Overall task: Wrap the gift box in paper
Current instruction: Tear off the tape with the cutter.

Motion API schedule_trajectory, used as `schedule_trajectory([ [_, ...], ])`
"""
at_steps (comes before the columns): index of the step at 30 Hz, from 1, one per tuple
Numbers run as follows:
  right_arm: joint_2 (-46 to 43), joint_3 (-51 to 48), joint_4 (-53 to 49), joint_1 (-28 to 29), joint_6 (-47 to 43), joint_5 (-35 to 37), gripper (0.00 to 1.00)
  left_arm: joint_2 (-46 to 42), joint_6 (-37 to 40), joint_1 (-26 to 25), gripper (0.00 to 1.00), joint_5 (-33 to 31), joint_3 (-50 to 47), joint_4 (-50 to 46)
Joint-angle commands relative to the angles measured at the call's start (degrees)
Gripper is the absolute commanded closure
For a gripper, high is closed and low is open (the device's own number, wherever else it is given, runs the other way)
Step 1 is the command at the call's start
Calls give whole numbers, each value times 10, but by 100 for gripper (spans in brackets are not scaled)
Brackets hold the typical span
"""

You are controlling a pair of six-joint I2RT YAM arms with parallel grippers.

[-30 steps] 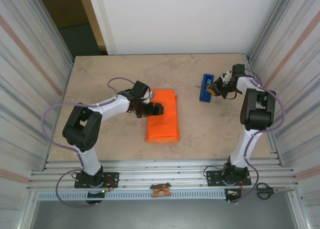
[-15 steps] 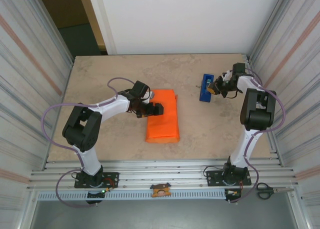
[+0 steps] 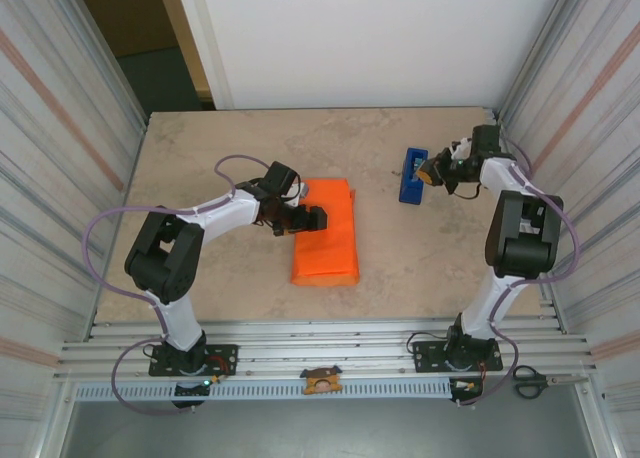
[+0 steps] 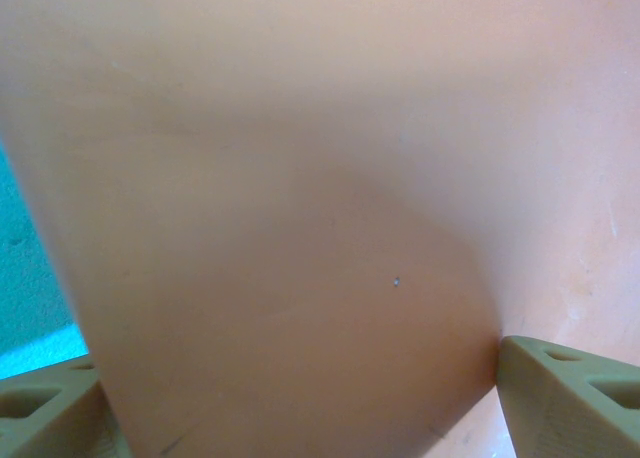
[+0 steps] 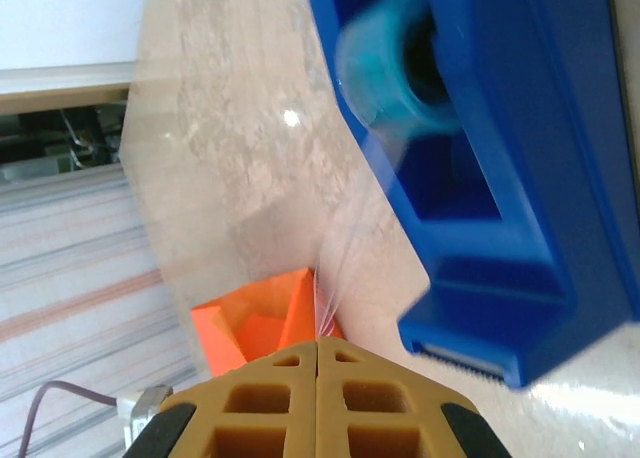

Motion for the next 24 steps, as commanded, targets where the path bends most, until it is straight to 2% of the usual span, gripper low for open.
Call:
schedule_trajectory([
  [1, -50, -51, 16, 6, 31, -40, 100, 59, 29, -19, 13, -39, -35, -38],
  [13, -131, -192, 53, 13, 48, -27, 100, 66, 29, -20, 13, -35, -31, -38],
  [24, -114, -235, 95, 13, 52, -27, 100, 68, 29, -21, 13, -34, -32, -38],
])
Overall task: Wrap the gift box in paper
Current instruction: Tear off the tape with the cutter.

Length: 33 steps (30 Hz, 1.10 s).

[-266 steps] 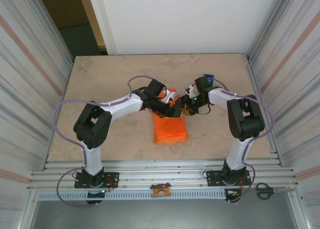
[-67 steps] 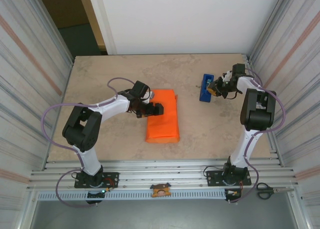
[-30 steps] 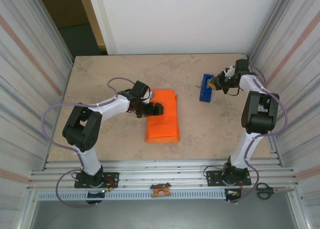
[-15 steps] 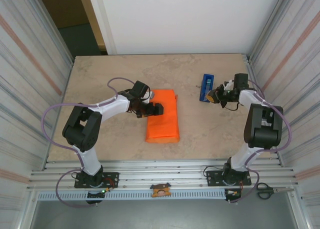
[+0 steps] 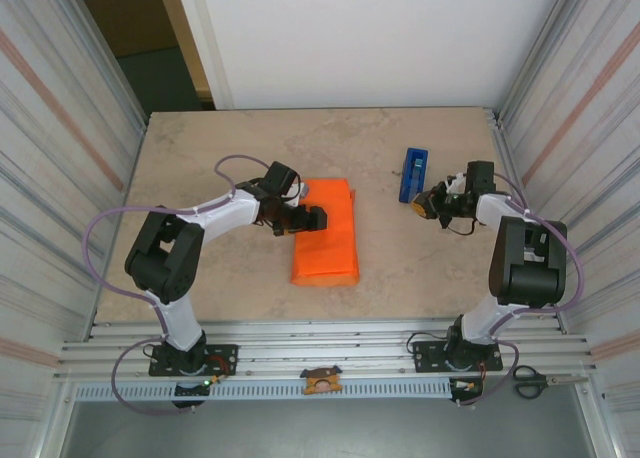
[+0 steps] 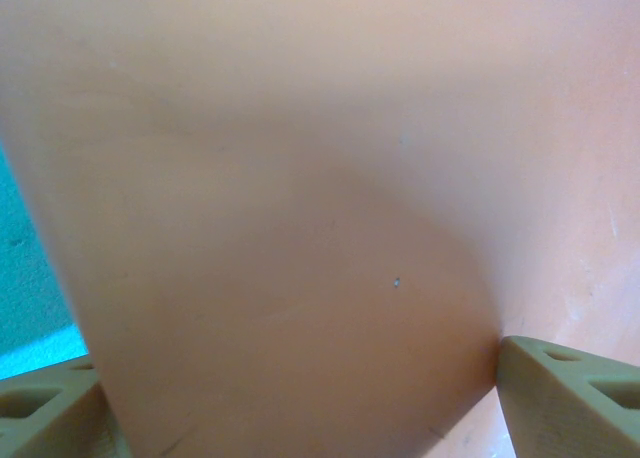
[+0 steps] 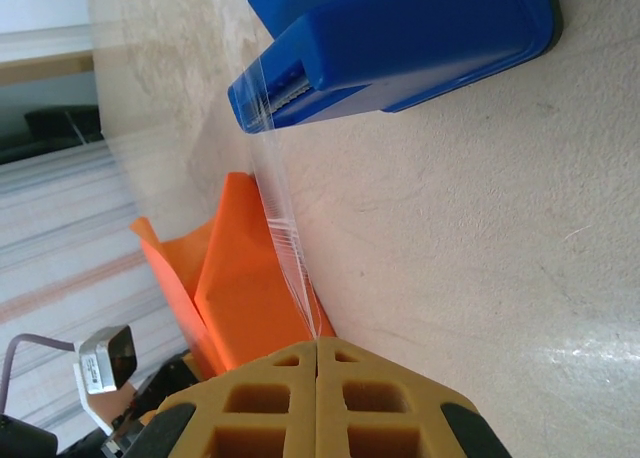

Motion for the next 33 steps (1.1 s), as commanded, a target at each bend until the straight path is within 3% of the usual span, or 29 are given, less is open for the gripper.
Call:
schedule_trajectory([
  [1, 9, -17, -3, 5, 2, -19, 100, 66, 29, -21, 14, -35, -32, -38],
  [14, 104, 2, -28, -12, -84, 87, 100, 71, 31, -22, 14, -36, -31, -40],
  [23, 120, 30, -63, -22, -108, 71, 100, 76, 30, -23, 14, -36, -30, -38],
  [33, 133, 47, -105, -21, -125, 101, 100, 76, 31, -24, 15, -36, -33, -38],
])
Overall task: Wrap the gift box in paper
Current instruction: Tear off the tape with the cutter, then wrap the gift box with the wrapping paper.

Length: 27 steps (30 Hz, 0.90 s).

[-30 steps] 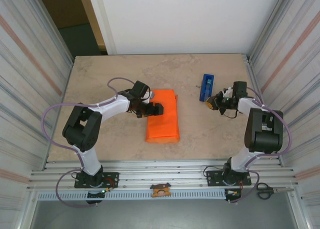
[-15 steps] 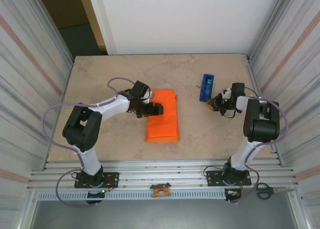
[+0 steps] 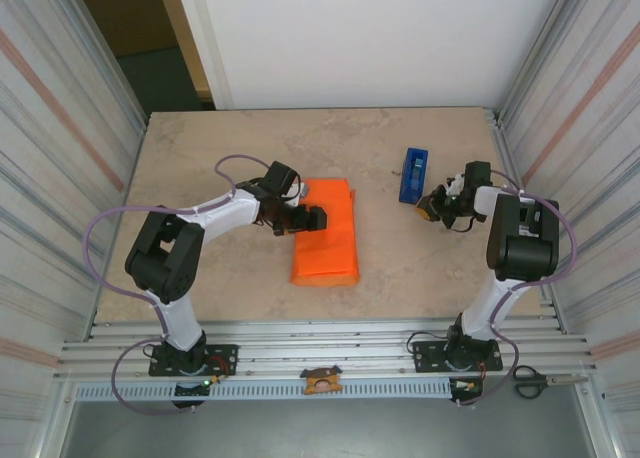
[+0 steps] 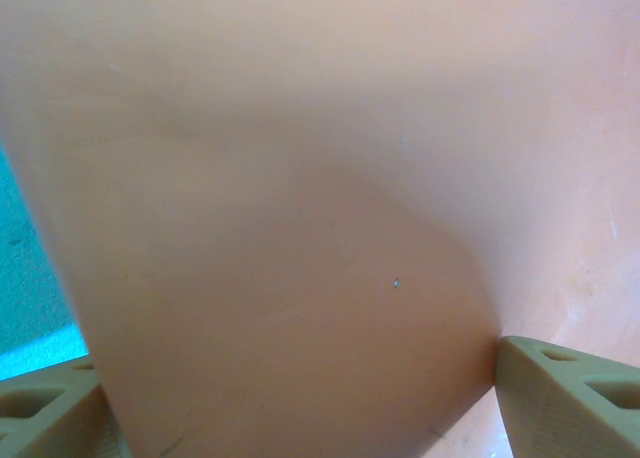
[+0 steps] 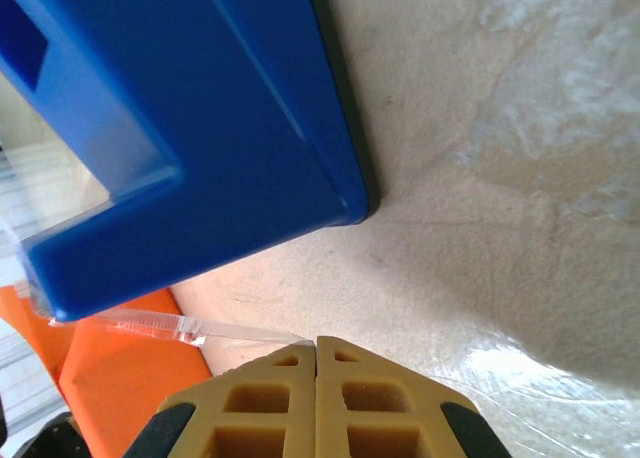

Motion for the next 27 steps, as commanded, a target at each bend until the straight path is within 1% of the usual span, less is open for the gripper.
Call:
schedule_trajectory([
  [1, 28, -3, -83, -3, -17, 35, 100, 69, 30, -24, 15, -37, -36, -35],
  [6, 18, -1, -82, 1, -14, 27, 100, 70, 29, -25, 15, -35, -36, -33],
  [8, -4, -8, -78, 1, -16, 13, 100, 69, 28, -25, 15, -34, -35, -33],
  [10, -46, -16, -86, 5, -27, 2, 100, 68, 28, -25, 15, -34, -36, -34],
  [13, -111, -12, -132, 6, -63, -37, 100, 68, 29, -25, 15, -34, -35, -33],
  [15, -139, 2, -182, 8, -102, -82, 100, 68, 30, -26, 15, -33, -35, -33],
  [17, -159, 17, -229, 16, -134, -97, 100, 67, 31, -26, 15, -32, -34, -34],
  [19, -173, 34, -271, 31, -164, -104, 100, 67, 32, -26, 15, -33, -34, -34],
  [22, -180, 64, -307, 59, -192, -131, 100, 69, 33, -26, 15, -33, -34, -34],
  [25, -164, 101, -335, 99, -219, -151, 100, 71, 32, -26, 15, -31, -36, -30],
  [27, -138, 137, -369, 133, -248, -142, 100, 73, 33, -26, 15, -28, -35, -29],
])
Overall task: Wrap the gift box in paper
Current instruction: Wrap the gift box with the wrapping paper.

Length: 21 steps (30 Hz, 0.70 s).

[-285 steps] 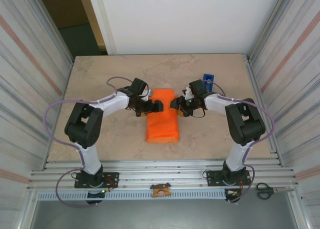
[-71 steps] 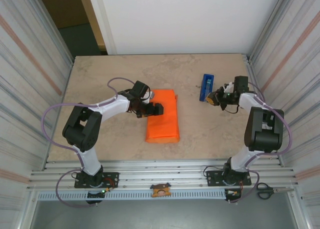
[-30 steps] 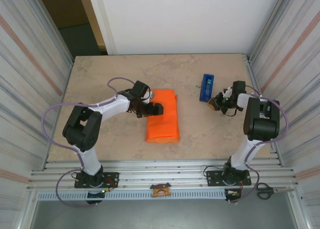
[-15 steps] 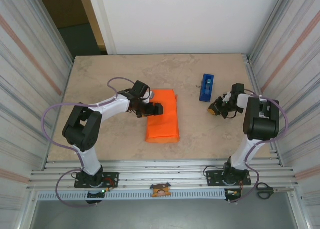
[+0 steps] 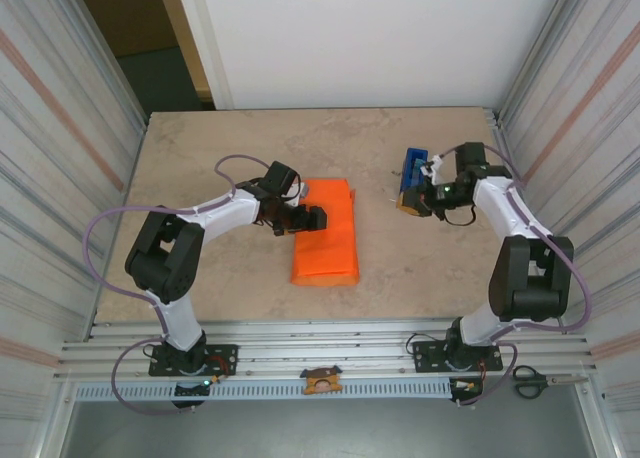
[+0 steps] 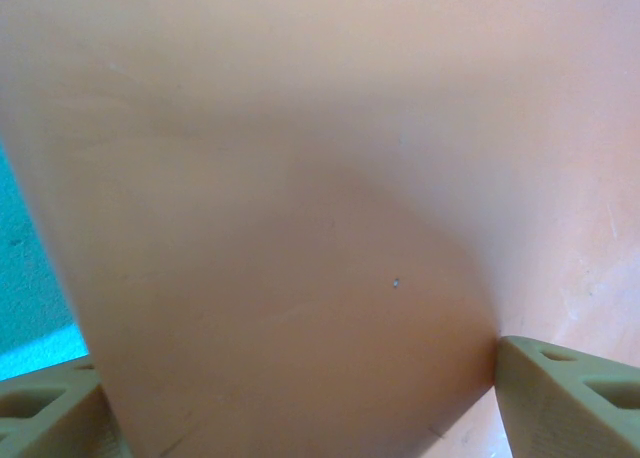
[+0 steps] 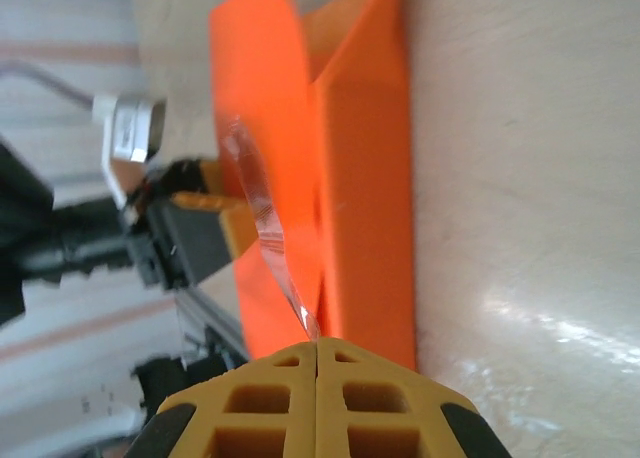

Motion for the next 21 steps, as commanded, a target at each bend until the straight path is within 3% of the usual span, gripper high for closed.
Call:
schedule_trajectory([
  [1, 35, 55, -85, 47, -74, -22, 100, 72, 34, -26, 15, -29, -35, -29],
  [8, 136, 135, -165, 125, -138, -15, 100, 73, 34, -26, 15, -26, -35, -29],
  [21, 236, 200, -210, 154, -168, -21, 100, 71, 34, -26, 16, -28, -41, -30],
])
